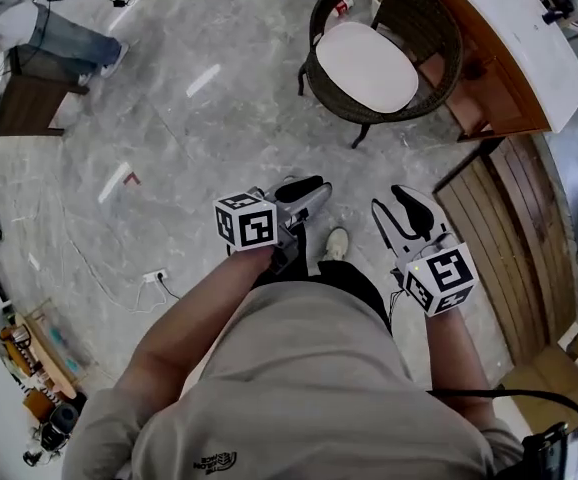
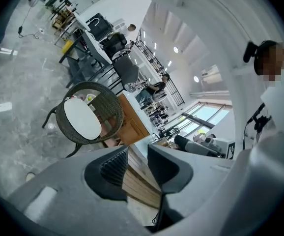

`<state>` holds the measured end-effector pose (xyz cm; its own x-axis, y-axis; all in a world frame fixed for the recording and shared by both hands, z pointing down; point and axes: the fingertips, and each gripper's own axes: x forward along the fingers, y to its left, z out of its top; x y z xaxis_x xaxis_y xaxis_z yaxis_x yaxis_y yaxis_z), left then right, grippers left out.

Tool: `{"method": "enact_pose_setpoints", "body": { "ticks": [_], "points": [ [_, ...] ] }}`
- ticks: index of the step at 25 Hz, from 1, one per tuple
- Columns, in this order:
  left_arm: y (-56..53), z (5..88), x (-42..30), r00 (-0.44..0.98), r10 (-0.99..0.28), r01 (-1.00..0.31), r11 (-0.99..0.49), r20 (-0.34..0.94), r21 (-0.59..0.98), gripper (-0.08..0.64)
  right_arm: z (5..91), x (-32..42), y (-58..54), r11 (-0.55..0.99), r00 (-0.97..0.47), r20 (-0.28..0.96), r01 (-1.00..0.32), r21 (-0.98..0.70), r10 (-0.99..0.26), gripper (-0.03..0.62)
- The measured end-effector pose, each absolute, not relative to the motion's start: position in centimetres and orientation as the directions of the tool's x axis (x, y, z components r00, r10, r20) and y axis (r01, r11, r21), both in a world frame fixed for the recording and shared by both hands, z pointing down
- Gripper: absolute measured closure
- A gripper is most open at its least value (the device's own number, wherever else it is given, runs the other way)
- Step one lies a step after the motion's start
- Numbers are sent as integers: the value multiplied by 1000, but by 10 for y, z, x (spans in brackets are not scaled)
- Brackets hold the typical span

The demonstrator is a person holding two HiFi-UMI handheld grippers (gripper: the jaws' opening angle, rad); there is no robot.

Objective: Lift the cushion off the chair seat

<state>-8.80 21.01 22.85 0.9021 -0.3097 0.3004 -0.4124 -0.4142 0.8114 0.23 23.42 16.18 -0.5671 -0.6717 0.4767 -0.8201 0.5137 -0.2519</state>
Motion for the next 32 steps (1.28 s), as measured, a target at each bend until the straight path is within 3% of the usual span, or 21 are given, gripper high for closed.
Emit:
{"method": "enact_pose_setpoints", "body": {
  "ticks": [9, 17, 32],
  "points": [
    [117, 293, -104, 936, -226, -333, -308, 271, 891, 453, 188, -17, 157, 418, -489, 536, -871, -257, -688, 426],
    [53, 388, -82, 913, -267, -359, -164, 309, 919, 439, 226, -4, 111, 399, -490, 577, -870, -288, -653, 428],
    [-62, 566, -2, 800, -430, -452, 26, 418, 892, 348, 331, 67, 14, 513, -607, 612, -783, -351, -508, 428]
  ]
}}
